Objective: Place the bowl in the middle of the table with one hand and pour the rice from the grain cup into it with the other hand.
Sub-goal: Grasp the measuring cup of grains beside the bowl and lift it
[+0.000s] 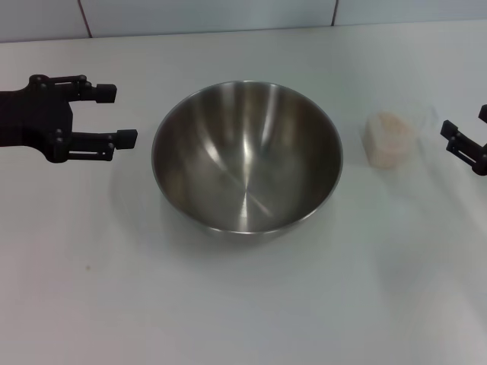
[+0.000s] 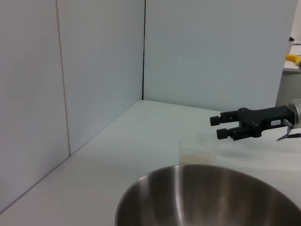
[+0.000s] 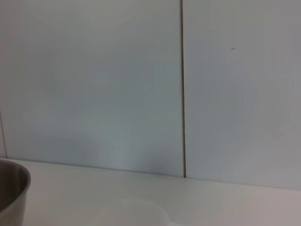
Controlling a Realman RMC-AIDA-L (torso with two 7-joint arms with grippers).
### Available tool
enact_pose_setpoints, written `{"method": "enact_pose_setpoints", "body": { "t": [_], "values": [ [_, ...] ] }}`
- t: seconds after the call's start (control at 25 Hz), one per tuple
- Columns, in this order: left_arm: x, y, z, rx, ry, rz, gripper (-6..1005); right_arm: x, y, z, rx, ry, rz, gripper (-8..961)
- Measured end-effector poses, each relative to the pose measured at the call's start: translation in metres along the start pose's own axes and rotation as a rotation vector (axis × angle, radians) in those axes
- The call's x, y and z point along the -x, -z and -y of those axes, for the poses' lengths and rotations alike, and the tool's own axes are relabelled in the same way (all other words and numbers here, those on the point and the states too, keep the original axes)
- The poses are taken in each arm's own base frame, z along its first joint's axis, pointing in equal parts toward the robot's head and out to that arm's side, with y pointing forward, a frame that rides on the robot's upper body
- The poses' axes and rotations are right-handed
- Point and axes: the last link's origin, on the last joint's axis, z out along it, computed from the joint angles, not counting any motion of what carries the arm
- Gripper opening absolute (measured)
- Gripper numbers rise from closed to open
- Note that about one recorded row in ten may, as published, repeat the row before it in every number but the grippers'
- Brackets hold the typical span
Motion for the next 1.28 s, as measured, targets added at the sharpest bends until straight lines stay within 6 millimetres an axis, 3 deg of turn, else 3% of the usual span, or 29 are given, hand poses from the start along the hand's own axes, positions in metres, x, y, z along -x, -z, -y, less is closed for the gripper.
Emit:
{"method": "enact_pose_setpoints", "body": {
  "t": [1.28],
  "values": [
    [-0.002, 0.003, 0.008, -0.038, -0.007, 0.01, 809, -0.001, -0.029, -0.003, -0.013, -0.016, -0.051, 744]
  ]
}}
